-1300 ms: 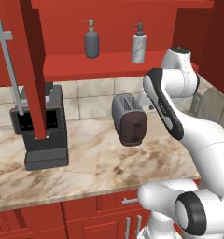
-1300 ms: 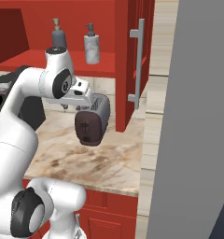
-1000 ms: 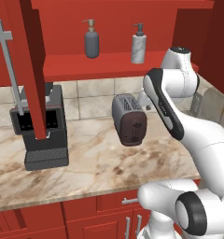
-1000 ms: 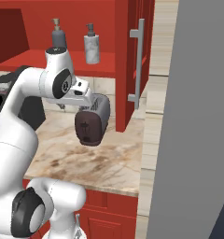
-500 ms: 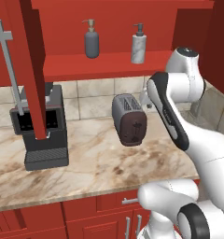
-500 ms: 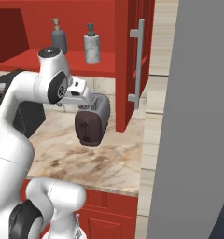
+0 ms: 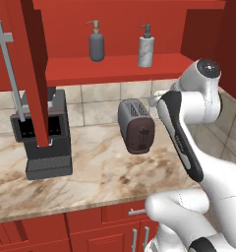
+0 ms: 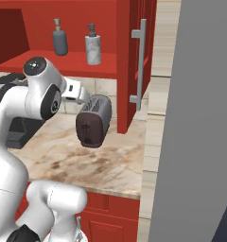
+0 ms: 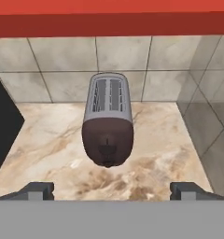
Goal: Locate and retrieve the soap dispenser and soap dispenser from the cabinet. Place them next to the sink.
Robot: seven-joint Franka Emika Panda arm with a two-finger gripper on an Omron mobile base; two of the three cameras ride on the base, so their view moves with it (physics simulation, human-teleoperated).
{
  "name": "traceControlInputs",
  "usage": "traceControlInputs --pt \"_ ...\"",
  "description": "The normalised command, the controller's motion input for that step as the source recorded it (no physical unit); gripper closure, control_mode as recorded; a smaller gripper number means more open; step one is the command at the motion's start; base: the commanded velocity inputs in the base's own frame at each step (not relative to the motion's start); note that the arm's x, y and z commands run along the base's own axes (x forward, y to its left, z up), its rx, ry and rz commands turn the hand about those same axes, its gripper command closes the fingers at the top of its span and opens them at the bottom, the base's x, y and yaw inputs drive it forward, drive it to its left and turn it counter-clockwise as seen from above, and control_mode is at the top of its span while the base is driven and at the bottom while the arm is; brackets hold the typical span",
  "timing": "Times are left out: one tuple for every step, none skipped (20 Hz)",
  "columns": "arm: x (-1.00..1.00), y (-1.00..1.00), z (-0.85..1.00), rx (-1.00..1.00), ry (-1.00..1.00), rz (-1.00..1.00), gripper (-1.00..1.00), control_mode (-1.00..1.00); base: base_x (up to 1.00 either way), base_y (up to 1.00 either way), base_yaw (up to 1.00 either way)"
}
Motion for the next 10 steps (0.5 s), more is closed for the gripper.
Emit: traceControlInputs --pt "-0.07 0.0 0.32 0.0 -0.21 -0.05 -1.0 -1.0 0.0 0.0 0.0" --pt "-0.09 0.0 0.31 0.0 -0.22 -0.06 -1.0 -1.0 0.0 0.0 0.0" --pt "-0.07 0.0 0.26 0.0 -0.22 -0.06 -1.0 -1.0 0.0 0.0 0.0" --pt "-0.04 0.04 0.27 0.0 -0.2 -0.03 -1.0 -1.0 0.0 0.0 0.0" --pt "-0.06 0.0 0.29 0.0 -0.19 -0.03 -1.0 -1.0 0.0 0.0 0.0" --pt "-0.07 0.0 0.31 0.0 -0.19 -0.03 -1.0 -1.0 0.0 0.0 0.0" --pt "-0.1 0.0 0.33 0.0 -0.17 -0.03 -1.0 -1.0 0.0 0.0 0.0" --pt "-0.1 0.0 0.29 0.0 -0.16 -0.02 -1.0 -1.0 0.0 0.0 0.0" --pt "-0.05 -0.04 0.28 0.0 -0.15 0.0 -1.0 -1.0 0.0 0.0 0.0" --pt "0.0 -0.04 0.24 0.0 -0.14 0.0 -1.0 -1.0 0.0 0.0 0.0"
